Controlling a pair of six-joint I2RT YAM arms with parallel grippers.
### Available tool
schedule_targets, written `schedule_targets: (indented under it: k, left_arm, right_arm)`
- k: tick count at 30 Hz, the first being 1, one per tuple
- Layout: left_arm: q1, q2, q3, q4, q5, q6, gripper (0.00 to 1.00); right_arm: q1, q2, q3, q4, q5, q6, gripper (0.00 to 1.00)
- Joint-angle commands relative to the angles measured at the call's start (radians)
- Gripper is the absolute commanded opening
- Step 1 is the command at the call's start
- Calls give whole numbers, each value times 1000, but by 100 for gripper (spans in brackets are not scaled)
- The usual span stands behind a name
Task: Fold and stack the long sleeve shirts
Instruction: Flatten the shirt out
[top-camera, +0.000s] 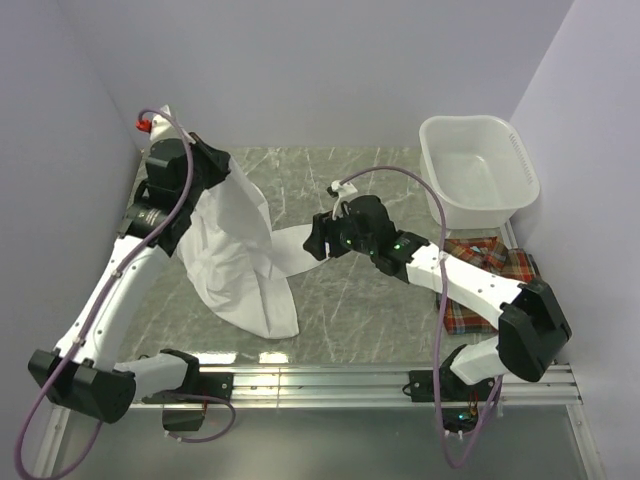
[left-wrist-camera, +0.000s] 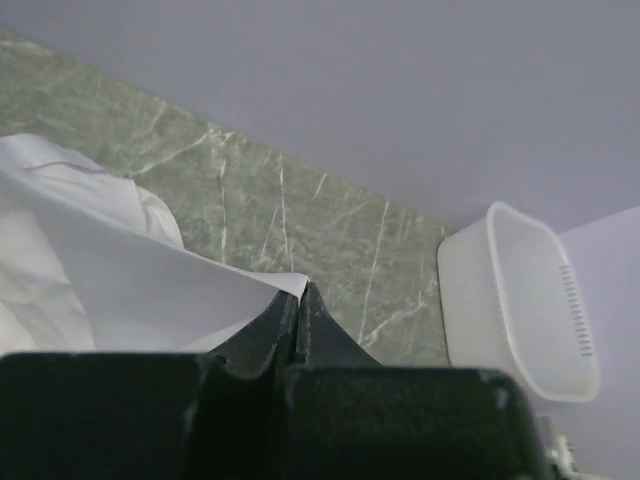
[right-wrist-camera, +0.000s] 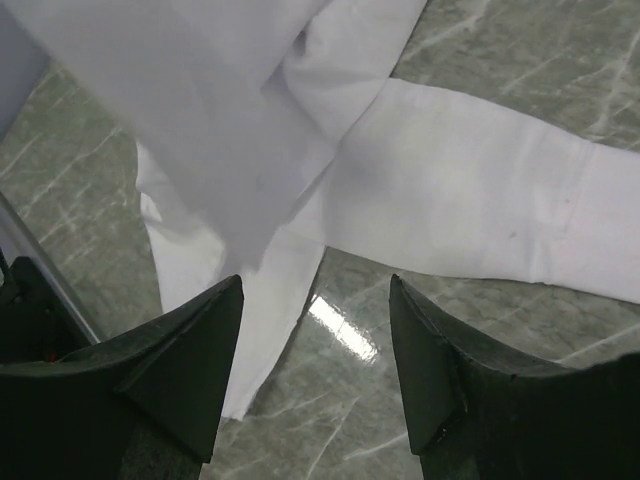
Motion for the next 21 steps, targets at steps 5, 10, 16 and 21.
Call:
schedule_targets:
  k: [5, 10, 16, 21]
  left_arm:
    - [-4, -133, 22, -112, -46, 54, 0]
    - [-4, -268, -5, -223, -148, 59, 1]
    - [-4, -356, 43, -246, -261, 111, 0]
    - [-4, -350, 94, -267, -277, 138, 1]
  right_arm:
    - [15, 31, -20, 2, 83, 5, 67]
    - [15, 95, 15, 5, 59, 16, 67]
    - [64, 202, 57, -26, 17, 31, 66]
    - [105, 267, 75, -59, -9, 71, 66]
